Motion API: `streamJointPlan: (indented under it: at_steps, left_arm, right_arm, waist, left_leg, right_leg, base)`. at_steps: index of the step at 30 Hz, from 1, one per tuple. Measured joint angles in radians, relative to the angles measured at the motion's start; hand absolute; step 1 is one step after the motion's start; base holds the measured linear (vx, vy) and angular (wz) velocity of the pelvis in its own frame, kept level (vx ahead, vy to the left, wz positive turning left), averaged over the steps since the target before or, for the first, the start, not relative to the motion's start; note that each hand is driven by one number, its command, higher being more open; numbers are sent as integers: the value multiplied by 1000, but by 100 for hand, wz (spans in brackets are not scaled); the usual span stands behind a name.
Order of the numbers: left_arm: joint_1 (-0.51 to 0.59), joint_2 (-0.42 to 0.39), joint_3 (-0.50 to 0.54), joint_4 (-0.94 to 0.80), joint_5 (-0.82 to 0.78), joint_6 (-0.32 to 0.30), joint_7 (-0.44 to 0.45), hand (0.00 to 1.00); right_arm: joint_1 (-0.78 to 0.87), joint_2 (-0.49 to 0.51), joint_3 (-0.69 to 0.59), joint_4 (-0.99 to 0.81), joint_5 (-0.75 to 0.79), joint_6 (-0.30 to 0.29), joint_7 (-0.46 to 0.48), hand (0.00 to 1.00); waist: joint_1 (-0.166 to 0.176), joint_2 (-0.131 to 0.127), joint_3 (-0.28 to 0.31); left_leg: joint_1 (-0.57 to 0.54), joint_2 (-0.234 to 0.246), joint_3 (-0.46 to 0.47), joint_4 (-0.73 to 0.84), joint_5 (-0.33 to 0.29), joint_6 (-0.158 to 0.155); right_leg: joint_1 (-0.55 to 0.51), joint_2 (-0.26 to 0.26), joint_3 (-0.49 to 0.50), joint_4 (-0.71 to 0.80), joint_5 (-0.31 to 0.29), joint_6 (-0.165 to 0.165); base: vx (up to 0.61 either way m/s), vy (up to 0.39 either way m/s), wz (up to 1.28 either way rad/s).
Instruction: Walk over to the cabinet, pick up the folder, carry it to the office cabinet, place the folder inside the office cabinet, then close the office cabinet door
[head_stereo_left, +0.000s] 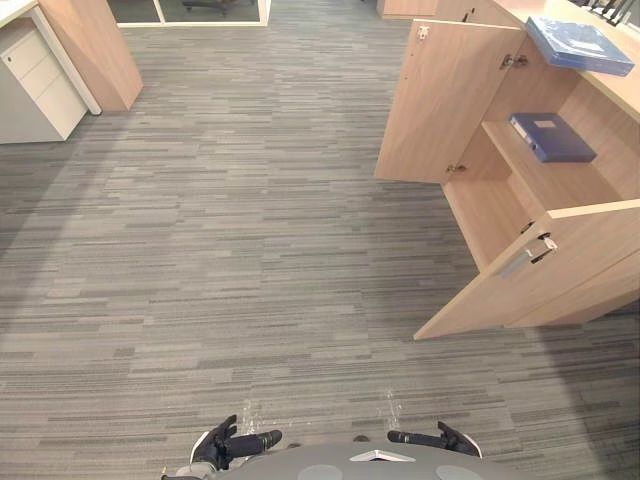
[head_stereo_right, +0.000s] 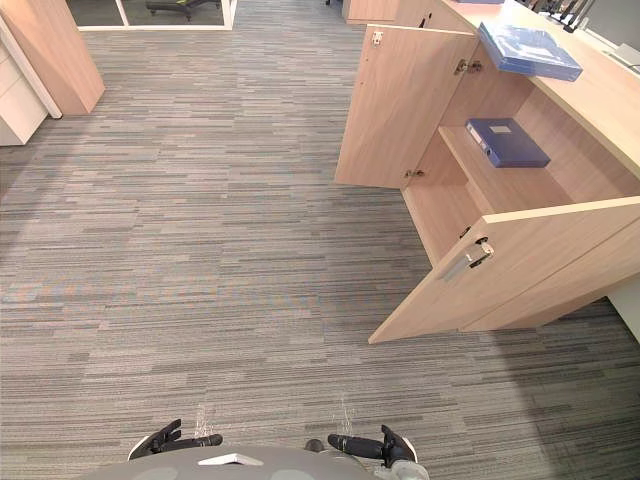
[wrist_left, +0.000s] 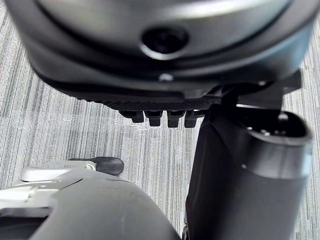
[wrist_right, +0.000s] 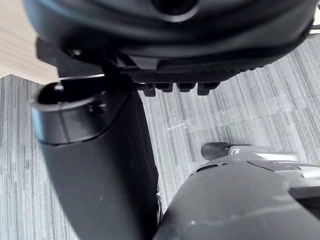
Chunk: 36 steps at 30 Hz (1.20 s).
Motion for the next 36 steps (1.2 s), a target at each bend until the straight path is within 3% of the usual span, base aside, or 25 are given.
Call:
streamJointPlan:
  at_steps: [6,17,36]
  left_arm:
    - [0,8,-19,1,-27,0,-16,100]
    - [0,-24,111,7,50,1,-14,100]
    - [0,-35,166,13,87,1,-4,100]
  right_arm:
    - [-1,0,0,-3,0,0,-1,100]
    - [-2,5,-23,-1,1,-1,1,100]
    - [-2,10,-40,0,0,0,2,100]
  waist:
    - [0,-3,7]
    - [1,-6,14]
    - [0,-11,16]
  left_leg:
    - [0,0,-1,0,0,0]
    - [-1,0,-4,-1,1,0]
    - [-1,-1,-14,-26,19,2]
  right_leg:
    - [0,0,-2,0,0,0]
    - [1,-1,-9,0,0,0]
    - [-6,-1,-20,-1,0,0]
  base:
    - [0,0,0]
    - [0,0,0]
    - [-1,0,1]
